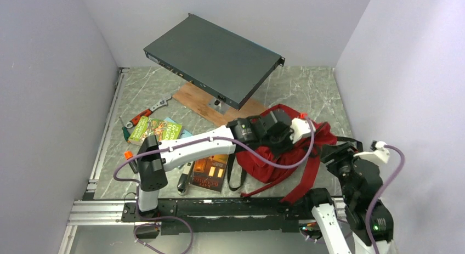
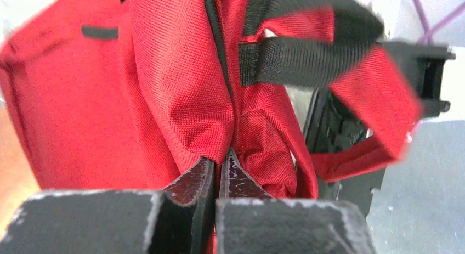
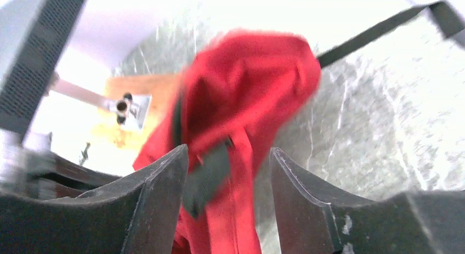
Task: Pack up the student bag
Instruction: Place the student bag at the center of the board.
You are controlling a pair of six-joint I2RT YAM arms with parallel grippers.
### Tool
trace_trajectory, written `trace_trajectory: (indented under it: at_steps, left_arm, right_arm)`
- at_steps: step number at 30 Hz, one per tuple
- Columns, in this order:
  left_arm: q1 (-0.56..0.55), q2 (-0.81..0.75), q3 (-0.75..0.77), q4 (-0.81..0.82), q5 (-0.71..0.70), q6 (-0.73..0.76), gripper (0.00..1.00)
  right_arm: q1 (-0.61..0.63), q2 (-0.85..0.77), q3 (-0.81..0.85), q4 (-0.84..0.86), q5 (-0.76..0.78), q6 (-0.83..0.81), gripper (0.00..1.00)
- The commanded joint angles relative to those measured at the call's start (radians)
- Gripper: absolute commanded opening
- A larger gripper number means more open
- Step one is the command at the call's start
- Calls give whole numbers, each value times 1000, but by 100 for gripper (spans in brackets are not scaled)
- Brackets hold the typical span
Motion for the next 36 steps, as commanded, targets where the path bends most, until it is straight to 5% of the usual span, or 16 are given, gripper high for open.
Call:
trace_trajectory:
  at_steps: [1,7,14,20,27,32,36]
  left_arm:
    - [-21,-59,-111,-13,-50,-43,0]
    - [-52,-30,-209,-1,-35,-111,0]
    - [-45,-95,-387,76,-191,-158,0]
    - [63,-83,-360,62,-223,-141,0]
    - [84,-107,-244,28,-173,-108,0]
    - [60,-276,-439,163,-37,-182,8]
    - [45,-406,-549,214,44,-241,20]
  right_arm:
    - [5,26,161,-58,137,-62,61]
    - [5,162,151,90,-99,-130,65]
    - [5,284,-207,334,-457,47,59]
    - [3,278,-394,442,-426,130,57]
    - [3,265,-382,412,-319,101,57]
    - [3,247,-317,359,-276,22,61]
    - [3,203,-313,379,-409,-31,74]
